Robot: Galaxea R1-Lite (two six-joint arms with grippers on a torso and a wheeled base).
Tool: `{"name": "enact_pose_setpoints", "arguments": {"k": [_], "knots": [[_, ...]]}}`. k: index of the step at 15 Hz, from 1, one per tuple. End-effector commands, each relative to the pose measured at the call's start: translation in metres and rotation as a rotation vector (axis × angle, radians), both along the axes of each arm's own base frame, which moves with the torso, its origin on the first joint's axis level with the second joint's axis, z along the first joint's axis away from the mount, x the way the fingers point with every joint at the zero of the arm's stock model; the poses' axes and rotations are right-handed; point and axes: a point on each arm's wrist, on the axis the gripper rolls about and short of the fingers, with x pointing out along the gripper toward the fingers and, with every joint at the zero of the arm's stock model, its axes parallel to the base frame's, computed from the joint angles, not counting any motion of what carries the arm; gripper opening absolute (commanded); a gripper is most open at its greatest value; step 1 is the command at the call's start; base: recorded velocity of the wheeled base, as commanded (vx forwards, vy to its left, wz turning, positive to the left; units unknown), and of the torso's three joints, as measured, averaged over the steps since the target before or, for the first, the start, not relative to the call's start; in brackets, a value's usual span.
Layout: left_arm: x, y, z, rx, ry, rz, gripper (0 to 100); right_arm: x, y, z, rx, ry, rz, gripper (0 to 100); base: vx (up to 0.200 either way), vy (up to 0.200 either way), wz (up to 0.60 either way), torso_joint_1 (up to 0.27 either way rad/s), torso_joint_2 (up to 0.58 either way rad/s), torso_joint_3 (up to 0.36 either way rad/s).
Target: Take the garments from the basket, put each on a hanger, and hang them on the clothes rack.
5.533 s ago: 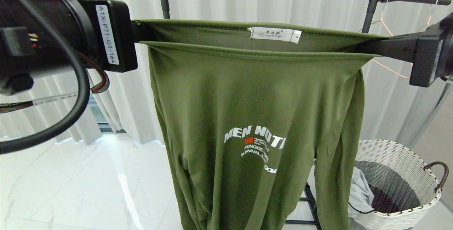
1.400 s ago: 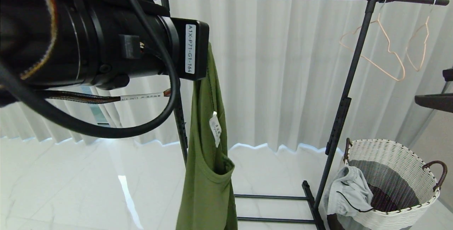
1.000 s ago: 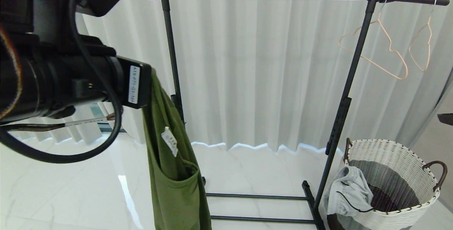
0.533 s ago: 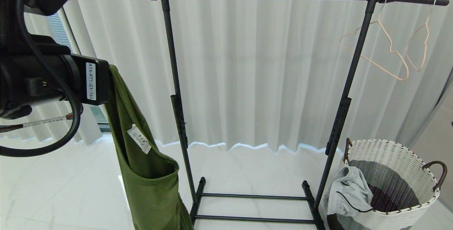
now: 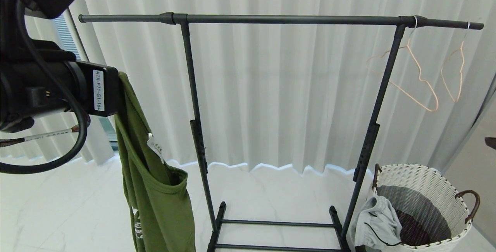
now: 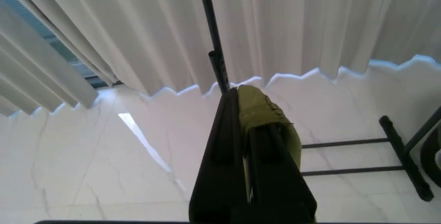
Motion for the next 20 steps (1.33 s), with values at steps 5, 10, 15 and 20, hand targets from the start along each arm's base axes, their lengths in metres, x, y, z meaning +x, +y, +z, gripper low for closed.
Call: {"name": "enact_pose_setpoints", "arguments": {"k": [5, 10, 15, 20], "knots": [[-0.004, 0.002, 0.002, 0.006, -0.011, -0.005, 0, 0.005, 0.001, -0.002, 0.065, 0.008, -0.012, 100, 0.000, 0.000, 0.00, 0.166, -0.47, -0.310], [-0.006, 0.004, 0.000, 0.010, -0.011, -0.004, 0, 0.005, 0.001, -0.003, 0.083, 0.010, -0.006, 100, 0.000, 0.000, 0.00, 0.196, -0.50, -0.305], [-0.011, 0.006, -0.001, 0.053, -0.012, -0.018, 0, 0.001, 0.001, -0.009, 0.077, 0.022, -0.010, 100, 0.000, 0.000, 0.00, 0.166, -0.39, -0.223], [-0.022, 0.011, -0.013, 0.091, 0.009, -0.039, 0, -0.002, 0.000, -0.008, 0.077, 0.016, -0.012, 100, 0.120, -0.120, 0.00, 0.015, -0.03, -0.015]]}}
